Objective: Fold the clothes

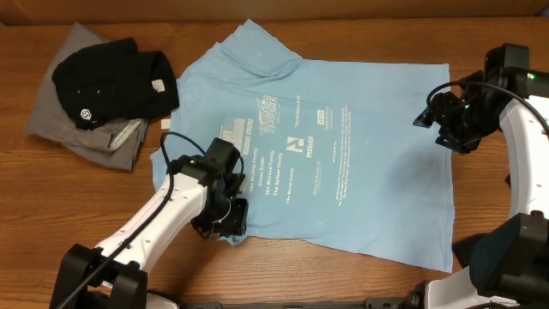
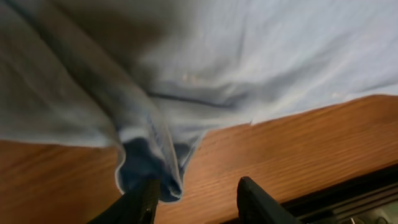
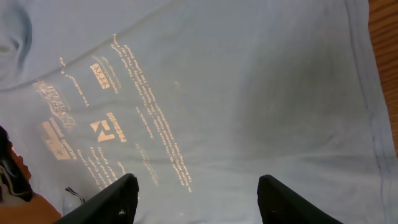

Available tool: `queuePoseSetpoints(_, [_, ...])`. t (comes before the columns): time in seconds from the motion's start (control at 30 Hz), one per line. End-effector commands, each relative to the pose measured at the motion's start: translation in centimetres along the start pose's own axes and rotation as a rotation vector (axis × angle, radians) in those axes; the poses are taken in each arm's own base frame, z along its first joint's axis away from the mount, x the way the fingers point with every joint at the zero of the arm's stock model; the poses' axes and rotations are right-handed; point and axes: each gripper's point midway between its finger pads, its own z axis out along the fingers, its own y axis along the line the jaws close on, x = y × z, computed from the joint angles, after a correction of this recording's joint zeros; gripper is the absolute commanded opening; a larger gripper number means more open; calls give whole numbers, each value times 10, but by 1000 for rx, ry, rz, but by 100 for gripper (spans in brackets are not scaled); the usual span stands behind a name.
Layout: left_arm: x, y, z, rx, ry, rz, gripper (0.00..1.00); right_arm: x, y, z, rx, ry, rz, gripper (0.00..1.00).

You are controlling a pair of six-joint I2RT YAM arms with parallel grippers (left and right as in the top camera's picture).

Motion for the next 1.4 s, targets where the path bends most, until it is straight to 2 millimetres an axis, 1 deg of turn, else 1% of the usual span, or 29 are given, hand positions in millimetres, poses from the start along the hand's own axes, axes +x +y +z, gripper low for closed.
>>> queuePoseSetpoints(0.0, [9,3,5,-8,29,-43,42,-2,3,-9,-8,-33,-19,65])
queuePoseSetpoints(0.03, [10,4,6,-12,32,-56,40,-2,3,-9,-8,-33,-19,65])
queuePoseSetpoints(0.13, [12,5,7,-15,39,-63,31,-1,3,-9,-8,-32,-19,65])
queuePoseSetpoints(0.17, [13,5,7,-16,42,-64,29,-1,3,-9,-8,-32,-19,65])
queuePoseSetpoints(0.23, [16,7,7,-27,52,-67,29,-1,3,-9,-8,-32,-19,65])
queuePoseSetpoints(0.37, [14,15,6,-75,40,-64,35,-1,3,-9,-8,-32,-19,65])
queuePoseSetpoints(0.4, [13,16,6,-78,36,-63,35,-1,3,-9,-8,-31,-19,65])
queuePoseSetpoints(0.5, [12,16,7,-83,32,-62,30,-1,3,-9,-7,-29,-18,65])
queuePoseSetpoints(0.6, [10,16,7,-82,28,-59,20,-1,3,-9,-7,-29,-18,65])
queuePoseSetpoints(0.67, [9,15,7,-80,21,-58,4,-1,3,-9,-7,-29,-18,65])
queuePoseSetpoints(0.7, [9,15,7,-78,21,-57,4,-1,3,-9,-7,-29,-18,65])
queuePoseSetpoints(0.9, [8,14,7,-71,20,-54,4,0,3,-9,-7,-28,-17,64])
queuePoseSetpoints(0.93, [8,14,7,-72,21,-54,17,0,3,-9,-6,-26,-17,64])
queuePoseSetpoints(0.97, [9,14,7,-72,22,-54,34,0,3,-9,-6,-26,-17,64])
queuePoseSetpoints(1.0, [8,14,7,-72,21,-54,42,0,3,-9,-6,-25,-16,64])
queuePoseSetpoints(1.03, [8,14,7,-72,20,-53,45,0,3,-9,-6,-26,-17,65])
queuePoseSetpoints(1.13, [6,12,9,-69,9,-49,48,0,3,-9,-6,-25,-16,64])
queuePoseSetpoints(1.17, [5,12,9,-68,4,-47,47,0,3,-9,-6,-26,-17,64])
queuePoseSetpoints(1.2, [5,11,10,-69,4,-48,43,0,3,-9,-6,-26,-17,64])
queuePoseSetpoints(1.23, [6,11,12,-70,6,-51,38,0,3,-9,-6,-25,-17,64])
queuePoseSetpoints(1.37, [13,14,17,-76,26,-58,36,0,3,-9,-6,-26,-17,64])
